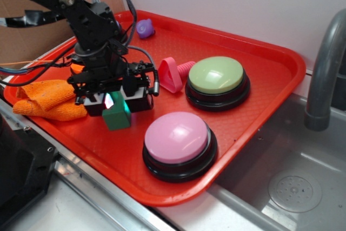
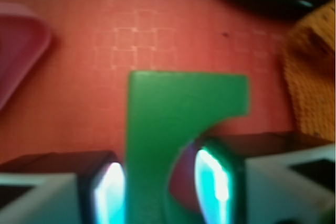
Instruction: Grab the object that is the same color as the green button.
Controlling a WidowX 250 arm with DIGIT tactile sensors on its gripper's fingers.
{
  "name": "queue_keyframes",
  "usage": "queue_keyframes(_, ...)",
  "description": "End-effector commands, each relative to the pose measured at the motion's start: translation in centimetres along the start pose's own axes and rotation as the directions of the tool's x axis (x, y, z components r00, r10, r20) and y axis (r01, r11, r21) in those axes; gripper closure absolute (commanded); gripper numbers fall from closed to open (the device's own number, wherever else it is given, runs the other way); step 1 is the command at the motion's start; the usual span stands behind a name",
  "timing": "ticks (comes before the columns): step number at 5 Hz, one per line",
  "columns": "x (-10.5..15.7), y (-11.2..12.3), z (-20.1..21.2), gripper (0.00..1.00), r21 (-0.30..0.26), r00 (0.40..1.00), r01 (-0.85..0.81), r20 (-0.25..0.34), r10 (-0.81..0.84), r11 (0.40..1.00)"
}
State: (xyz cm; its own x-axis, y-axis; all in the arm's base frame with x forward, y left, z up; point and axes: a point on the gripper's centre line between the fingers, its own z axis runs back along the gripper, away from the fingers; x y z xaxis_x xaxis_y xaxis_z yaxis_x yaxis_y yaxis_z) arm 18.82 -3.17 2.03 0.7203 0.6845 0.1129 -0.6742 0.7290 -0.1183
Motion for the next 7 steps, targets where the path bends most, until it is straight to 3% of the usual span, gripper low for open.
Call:
queue_keyframes(1,1.4,-0.2,2.0,1.00,-0.006,0.995,0.097,0.005,-0.097,0.995)
queue_keyframes(2,2.8,-0.2,4.7,1.00,0.023,0.978,0.208,-0.038,-0.207,0.978)
queue_keyframes(3,5.2,-0.3,8.3,1.00,-0.020,0.933,0.349,-0.086,-0.350,0.937)
queue_keyframes(4,7.5,-0.5,10.8,1.00,-0.153,0.879,0.446,-0.110,-0.464,0.882)
queue_keyframes(6,10.1,-0.9,15.0,1.00,-0.112,0.814,0.574,-0.032,-0.581,0.811)
queue_keyframes(7,9.8,-0.4,15.2,1.00,-0.130,0.845,0.532,0.011,-0.535,0.837)
